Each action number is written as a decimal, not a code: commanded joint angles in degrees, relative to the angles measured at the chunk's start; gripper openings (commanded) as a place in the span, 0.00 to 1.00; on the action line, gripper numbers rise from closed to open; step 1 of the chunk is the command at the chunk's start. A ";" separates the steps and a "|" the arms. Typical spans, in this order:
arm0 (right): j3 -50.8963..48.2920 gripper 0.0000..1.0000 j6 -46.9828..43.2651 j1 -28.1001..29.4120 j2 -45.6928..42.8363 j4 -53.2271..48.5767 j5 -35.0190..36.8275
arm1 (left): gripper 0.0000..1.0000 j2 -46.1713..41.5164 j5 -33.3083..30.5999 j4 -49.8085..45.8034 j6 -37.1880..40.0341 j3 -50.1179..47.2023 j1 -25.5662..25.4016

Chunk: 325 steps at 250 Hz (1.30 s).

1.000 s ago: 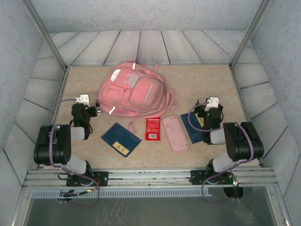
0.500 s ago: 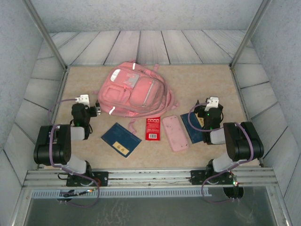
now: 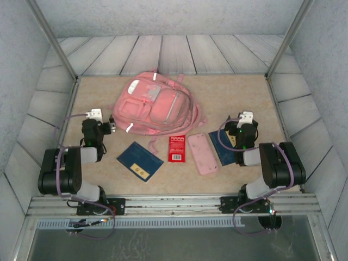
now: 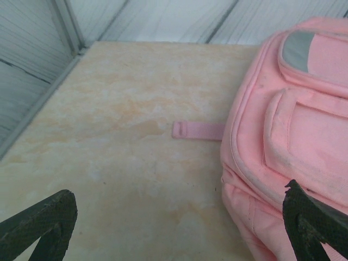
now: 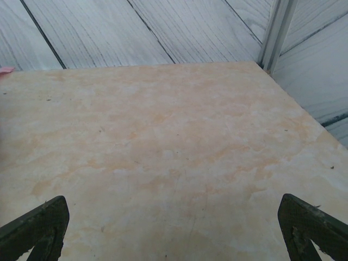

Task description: Pack the student bag

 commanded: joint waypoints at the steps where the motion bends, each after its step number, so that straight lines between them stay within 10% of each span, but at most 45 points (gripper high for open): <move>1: 4.84 1.00 0.53 -0.25 -6.42 -11.32 0.10 | 1.00 -8.85 -4.30 -8.71 -2.27 2.93 -0.08; 54: 19.77 1.00 5.86 -0.21 -12.79 -40.12 -6.73 | 1.00 -19.48 -5.81 -31.54 -12.08 12.48 -1.43; 136: 46.70 1.00 5.93 -0.17 1.04 -71.77 -29.17 | 1.00 -19.81 7.05 -51.32 -26.87 19.51 -7.61; 199: 52.26 0.90 9.41 0.67 10.61 -73.00 -38.03 | 0.98 -9.86 5.66 -48.03 -36.68 17.90 -18.45; 325: 51.69 0.67 13.50 3.98 22.84 -66.61 -46.50 | 0.75 6.04 6.39 -42.86 -40.78 19.98 -19.93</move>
